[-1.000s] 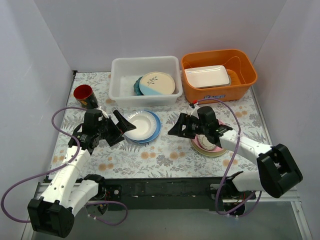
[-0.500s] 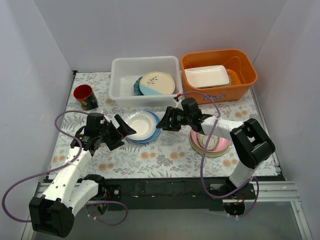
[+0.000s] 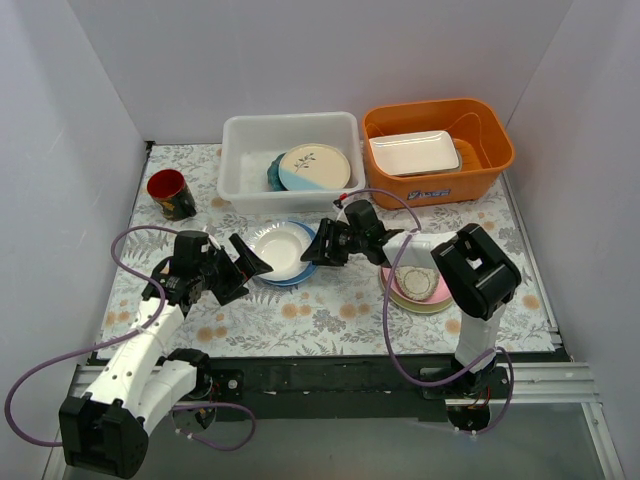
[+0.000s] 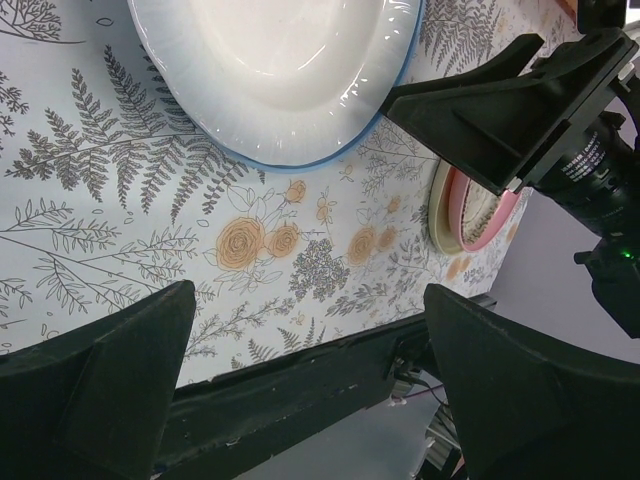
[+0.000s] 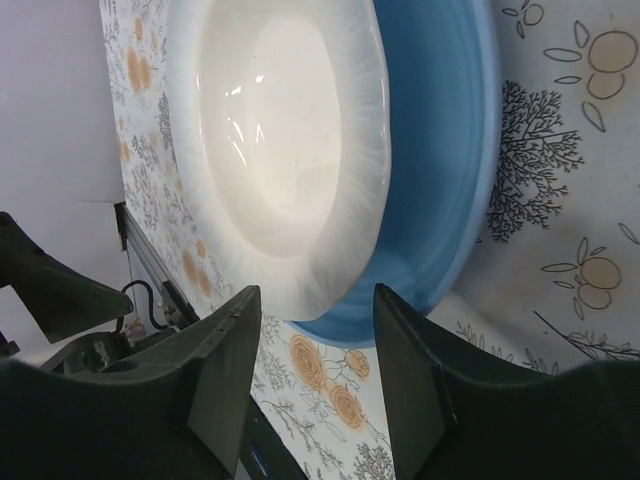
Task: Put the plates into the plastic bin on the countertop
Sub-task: Pick up the plate at the center of the board.
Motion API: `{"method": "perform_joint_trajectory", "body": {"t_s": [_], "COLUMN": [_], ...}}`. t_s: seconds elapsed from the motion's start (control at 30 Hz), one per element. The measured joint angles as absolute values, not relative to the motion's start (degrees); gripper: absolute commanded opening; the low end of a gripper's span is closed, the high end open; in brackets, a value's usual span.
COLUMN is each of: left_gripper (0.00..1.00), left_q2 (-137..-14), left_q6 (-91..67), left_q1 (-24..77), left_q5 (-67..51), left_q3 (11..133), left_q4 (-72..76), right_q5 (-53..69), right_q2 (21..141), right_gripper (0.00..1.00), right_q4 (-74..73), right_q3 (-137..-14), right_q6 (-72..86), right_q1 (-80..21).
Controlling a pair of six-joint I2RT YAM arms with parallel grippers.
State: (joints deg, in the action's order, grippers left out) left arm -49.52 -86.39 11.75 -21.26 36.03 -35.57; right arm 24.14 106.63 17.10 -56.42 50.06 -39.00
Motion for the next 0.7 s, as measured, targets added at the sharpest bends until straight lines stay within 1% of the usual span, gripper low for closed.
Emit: {"method": "perform_joint_trajectory", "body": {"t_s": [0.17, 0.27, 0.33, 0.47, 0.57, 0.6, 0.67, 0.7], "left_gripper": [0.98, 0.98, 0.98, 0.98, 0.98, 0.98, 0.98, 0.98], "left_q2": [-49.0, -48.7, -48.6, -47.9, -46.9, -46.6, -46.2, -46.2], "left_q6": [-86.4, -86.4, -86.4, -86.4, -86.4, -86.4, -86.4, -86.4], "left_q1": [11.7, 11.7, 11.7, 11.7, 11.7, 11.7, 11.7, 11.7], "left_q5": [-21.3, -21.3, -21.3, -21.2, -21.0, -20.9, -20.9, -20.9], "left_q3": [35.9, 35.3, 35.1, 35.1, 35.1, 35.1, 35.1, 35.1], "left_q4": [-35.5, -35.5, -35.6, -35.8, -36.2, -36.2, -36.3, -36.4], "right_q5": [22.1, 20.4, 19.2, 17.2, 16.1, 15.6, 15.4, 15.9], "right_q2": [107.1, 107.9, 109.0, 110.4, 110.9, 111.0, 111.1, 111.1], "right_gripper": [0.53, 0.49, 0.49, 0.43, 0.26, 0.15, 0.05, 0.01], "right_q4": [19.7, 20.9, 21.7, 23.9, 26.0, 26.7, 28.5, 30.4], "right_q3": [-56.4, -56.4, -56.4, -56.2, -55.1, -54.7, -53.5, -53.1], "right_q6": [52.9, 54.8, 56.3, 59.7, 62.0, 62.7, 64.9, 66.3], "right_q1": [-40.3, -41.1, -41.8, -43.0, -43.7, -43.9, -44.0, -43.9]}}
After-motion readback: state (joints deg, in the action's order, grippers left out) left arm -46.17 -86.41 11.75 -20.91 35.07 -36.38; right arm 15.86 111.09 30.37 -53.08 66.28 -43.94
